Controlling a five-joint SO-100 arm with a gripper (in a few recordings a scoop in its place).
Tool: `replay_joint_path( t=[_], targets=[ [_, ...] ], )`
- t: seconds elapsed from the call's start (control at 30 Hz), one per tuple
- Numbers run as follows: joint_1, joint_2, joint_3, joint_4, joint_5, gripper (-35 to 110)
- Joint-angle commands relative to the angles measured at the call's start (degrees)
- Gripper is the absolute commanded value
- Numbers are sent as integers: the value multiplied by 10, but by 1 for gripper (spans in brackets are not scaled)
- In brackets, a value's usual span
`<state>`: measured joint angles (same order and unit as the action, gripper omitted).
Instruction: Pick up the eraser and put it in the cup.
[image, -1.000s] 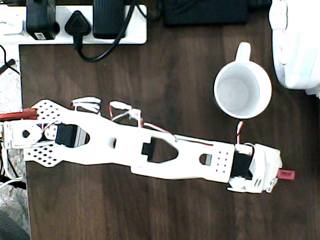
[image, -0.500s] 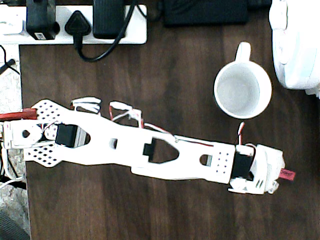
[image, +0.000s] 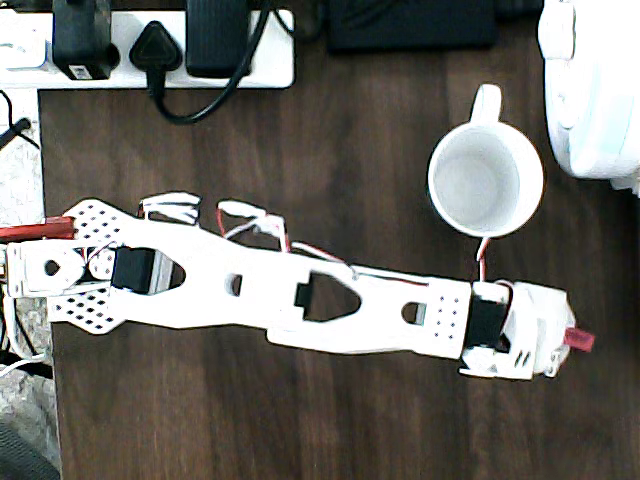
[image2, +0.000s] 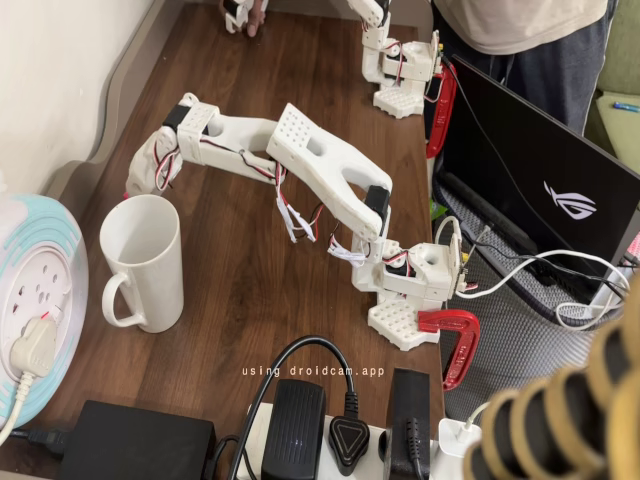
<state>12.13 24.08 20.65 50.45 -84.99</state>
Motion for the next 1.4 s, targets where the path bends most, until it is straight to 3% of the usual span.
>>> replay_joint_path(
  t=[0.0, 0.27, 0.47, 0.73, 1.03, 1.37],
  targets=[
    [4, 17, -22, -18, -11, 1],
    [11, 32, -18, -12, 19, 0],
    [5, 156, 25, 4, 47, 0],
    [-7, 396, 243, 11, 60, 0],
    [-94, 659, 475, 13, 57, 0],
    [-166, 761, 597, 12, 61, 0]
  ],
)
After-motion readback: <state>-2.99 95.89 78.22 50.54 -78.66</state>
